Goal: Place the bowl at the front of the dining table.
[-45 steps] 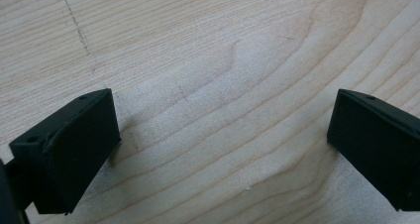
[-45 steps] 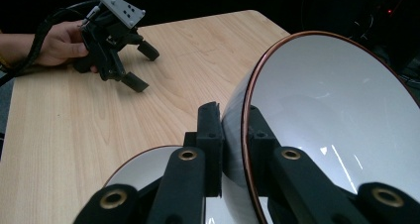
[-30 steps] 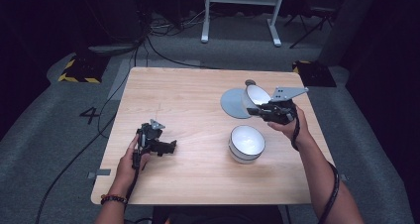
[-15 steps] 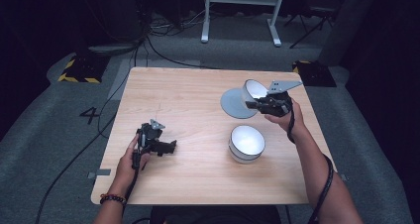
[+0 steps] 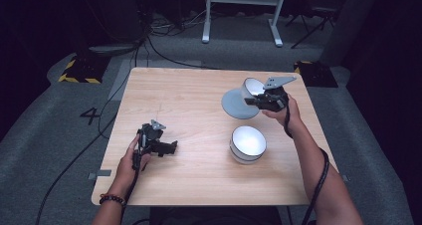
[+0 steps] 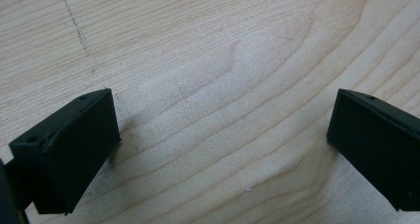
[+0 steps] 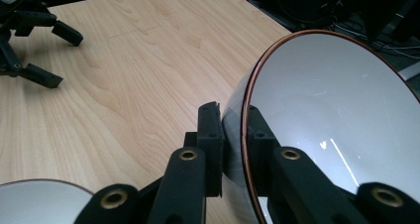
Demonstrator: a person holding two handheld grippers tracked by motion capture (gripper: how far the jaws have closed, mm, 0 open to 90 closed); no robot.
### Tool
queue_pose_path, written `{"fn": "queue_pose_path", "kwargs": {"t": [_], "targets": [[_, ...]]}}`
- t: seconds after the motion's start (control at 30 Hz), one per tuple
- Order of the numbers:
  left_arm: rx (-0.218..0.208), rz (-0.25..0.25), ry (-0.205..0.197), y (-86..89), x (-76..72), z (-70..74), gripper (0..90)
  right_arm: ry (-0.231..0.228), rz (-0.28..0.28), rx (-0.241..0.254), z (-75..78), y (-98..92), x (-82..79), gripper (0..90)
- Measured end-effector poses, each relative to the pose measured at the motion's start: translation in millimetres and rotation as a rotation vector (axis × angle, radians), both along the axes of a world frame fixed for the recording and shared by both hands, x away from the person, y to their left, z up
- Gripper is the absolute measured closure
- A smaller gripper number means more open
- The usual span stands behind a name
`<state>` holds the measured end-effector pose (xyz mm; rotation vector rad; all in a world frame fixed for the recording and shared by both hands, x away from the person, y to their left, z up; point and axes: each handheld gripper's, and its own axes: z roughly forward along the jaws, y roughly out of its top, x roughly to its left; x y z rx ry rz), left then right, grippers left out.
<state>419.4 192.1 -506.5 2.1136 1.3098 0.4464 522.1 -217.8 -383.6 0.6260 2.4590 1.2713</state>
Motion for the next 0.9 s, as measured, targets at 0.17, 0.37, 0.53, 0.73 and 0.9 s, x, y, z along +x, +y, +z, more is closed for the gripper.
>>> {"fn": "queue_pose_path", "kwargs": {"t": [0.17,0.37,0.53,0.73,0.9], "targets": [[0.000,0.000,0.000,0.0,0.0,0.0,0.0,-0.002,-0.004,-0.007,-1.8,3.1,7.9,82.0],[0.003,-0.001,0.000,0.2,-0.2,0.1,0.0,0.009,-0.013,-0.019,-7.9,4.4,19.0,81.9],[0.001,0.000,-0.001,0.1,-0.2,0.1,0.0,0.015,-0.034,-0.041,-13.4,4.1,28.3,81.9],[0.004,-0.004,-0.003,0.3,0.8,0.2,0.0,0.029,-0.044,-0.042,-19.5,6.1,39.2,81.9],[0.004,-0.004,-0.003,0.3,0.8,0.2,0.0,0.035,-0.044,-0.058,-24.2,11.0,47.1,81.9]]}}
